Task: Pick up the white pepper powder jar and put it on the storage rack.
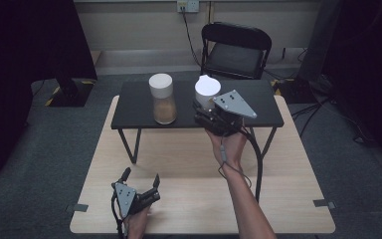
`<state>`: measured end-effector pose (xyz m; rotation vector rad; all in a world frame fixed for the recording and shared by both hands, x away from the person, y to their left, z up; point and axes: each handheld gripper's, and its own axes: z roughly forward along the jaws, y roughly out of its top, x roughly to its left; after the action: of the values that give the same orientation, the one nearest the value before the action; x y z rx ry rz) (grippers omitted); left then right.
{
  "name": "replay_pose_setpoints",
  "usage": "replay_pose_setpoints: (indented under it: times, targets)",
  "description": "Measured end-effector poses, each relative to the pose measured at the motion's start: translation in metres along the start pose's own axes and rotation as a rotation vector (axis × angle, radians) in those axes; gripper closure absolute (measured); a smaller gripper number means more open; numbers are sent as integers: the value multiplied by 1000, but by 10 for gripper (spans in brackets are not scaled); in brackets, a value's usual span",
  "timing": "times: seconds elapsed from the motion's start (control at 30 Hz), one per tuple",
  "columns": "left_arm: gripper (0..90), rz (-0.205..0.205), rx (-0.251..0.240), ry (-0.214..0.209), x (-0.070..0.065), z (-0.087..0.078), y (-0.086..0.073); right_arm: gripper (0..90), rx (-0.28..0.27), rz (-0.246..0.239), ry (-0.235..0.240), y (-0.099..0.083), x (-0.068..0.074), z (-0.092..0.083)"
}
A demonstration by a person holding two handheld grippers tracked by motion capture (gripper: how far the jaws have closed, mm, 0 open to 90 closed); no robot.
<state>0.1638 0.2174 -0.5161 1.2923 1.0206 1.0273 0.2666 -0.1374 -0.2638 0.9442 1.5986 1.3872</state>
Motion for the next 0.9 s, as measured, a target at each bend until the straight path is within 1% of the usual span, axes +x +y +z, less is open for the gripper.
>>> replay_pose_setpoints:
  times: [0.2, 0.37, 0.53, 0.63, 0.9]
  targets:
    - [13, 0, 0, 0, 0, 0, 0, 304, 1, 8, -19, -2, -1, 10]
    - [14, 0, 0, 0, 0, 0, 0, 304, 1, 2, -28, -4, 1, 15]
    - [15, 0, 0, 0, 0, 0, 0, 304, -1, 17, -38, -6, 1, 21]
    - [14, 0, 0, 0, 0, 0, 0, 304, -1, 16, -45, -6, 1, 23]
    - [14, 0, 0, 0, 0, 0, 0, 304, 8, 21, -43, -8, 1, 26]
